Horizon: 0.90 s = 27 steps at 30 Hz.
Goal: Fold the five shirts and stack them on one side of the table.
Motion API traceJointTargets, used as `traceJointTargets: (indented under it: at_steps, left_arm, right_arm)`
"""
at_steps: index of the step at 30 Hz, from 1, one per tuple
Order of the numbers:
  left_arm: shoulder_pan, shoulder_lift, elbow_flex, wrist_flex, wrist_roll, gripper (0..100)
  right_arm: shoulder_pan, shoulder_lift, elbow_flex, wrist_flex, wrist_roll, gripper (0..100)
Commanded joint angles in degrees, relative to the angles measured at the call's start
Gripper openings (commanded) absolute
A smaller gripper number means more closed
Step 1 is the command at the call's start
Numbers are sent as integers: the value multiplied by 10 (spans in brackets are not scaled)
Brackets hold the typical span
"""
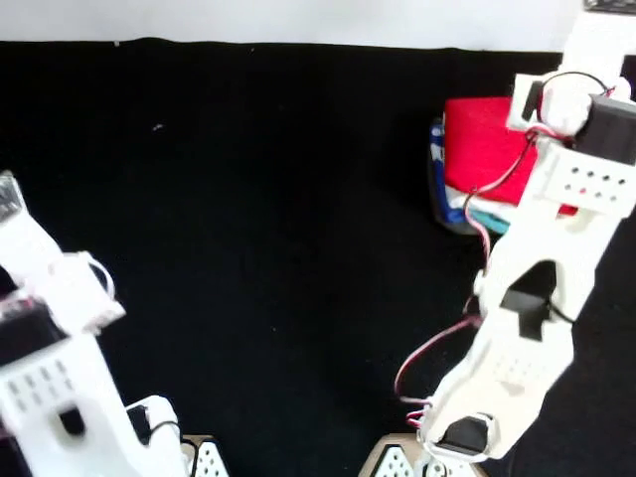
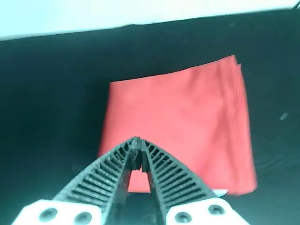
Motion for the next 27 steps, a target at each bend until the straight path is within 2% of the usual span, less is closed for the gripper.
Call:
traceJointTargets:
  at_steps: [1,4,10,15,20,27]
  left_arm:
    - [29,-125,95,-53,3,14]
    - [32,-201,184,-108,-46,14]
    - [32,-341,345,-170,-127,10]
    - [32,-458,440,-146,-130,10]
    - [40,-449,498,-119,-91,10]
    - [75,-449,556,-115,-90,10]
  right_arm:
    - [-42,-142,160,7,-113,5]
    - [-62,-239,356,6,-160,5]
    - [-73,-355,667,-16,-163,9]
    - [-73,-367,872,-99,-163,9]
    - [-73,-371,1005,-170,-164,9]
    - [-88,-367,1135,-283,-163,9]
